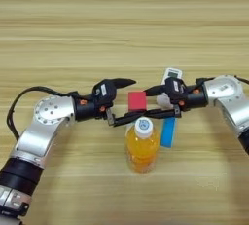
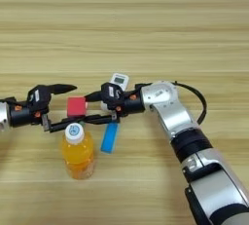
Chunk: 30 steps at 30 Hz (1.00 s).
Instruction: Move the objects on the table
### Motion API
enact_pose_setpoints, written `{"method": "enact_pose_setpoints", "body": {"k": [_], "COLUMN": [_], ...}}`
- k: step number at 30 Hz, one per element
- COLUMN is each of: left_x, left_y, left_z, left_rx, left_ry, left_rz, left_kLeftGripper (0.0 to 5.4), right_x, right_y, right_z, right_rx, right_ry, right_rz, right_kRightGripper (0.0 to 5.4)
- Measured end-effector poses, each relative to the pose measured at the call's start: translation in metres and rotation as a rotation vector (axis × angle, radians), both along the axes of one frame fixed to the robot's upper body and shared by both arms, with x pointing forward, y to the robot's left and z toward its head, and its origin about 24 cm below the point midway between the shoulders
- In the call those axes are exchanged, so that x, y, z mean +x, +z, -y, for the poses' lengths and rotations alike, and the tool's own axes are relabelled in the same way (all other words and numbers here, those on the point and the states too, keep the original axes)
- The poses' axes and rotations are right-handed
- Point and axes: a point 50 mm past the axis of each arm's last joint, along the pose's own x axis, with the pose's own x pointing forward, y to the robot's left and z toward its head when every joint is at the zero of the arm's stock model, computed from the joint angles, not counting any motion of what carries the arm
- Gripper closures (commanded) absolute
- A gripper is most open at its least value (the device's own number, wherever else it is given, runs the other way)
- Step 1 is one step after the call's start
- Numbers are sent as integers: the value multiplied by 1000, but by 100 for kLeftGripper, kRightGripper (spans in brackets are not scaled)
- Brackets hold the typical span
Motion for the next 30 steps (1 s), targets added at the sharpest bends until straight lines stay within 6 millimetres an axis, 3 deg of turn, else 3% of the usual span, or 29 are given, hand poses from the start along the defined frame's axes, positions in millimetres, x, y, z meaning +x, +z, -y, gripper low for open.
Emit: {"method": "enact_pose_setpoints", "body": {"k": [8, 12, 22, 30], "left_x": [-1, -1, 3, 9], "left_y": [9, 12, 15, 13], "left_z": [5, 6, 3, 1], "left_rx": [-100, -131, -170, -205], "left_ry": [-29, -25, 31, 93], "left_rz": [14, 19, 32, 39], "left_kLeftGripper": [3, 0, 0, 0], "right_x": [0, 4, 14, 5], "right_y": [-1, -5, -5, -13], "right_z": [-4, 2, 33, 68], "right_rx": [17, 26, 58, 63], "right_ry": [2, -57, -203, -305], "right_rz": [9, -8, 0, -25], "right_kRightGripper": [305, 305, 305, 305]}}
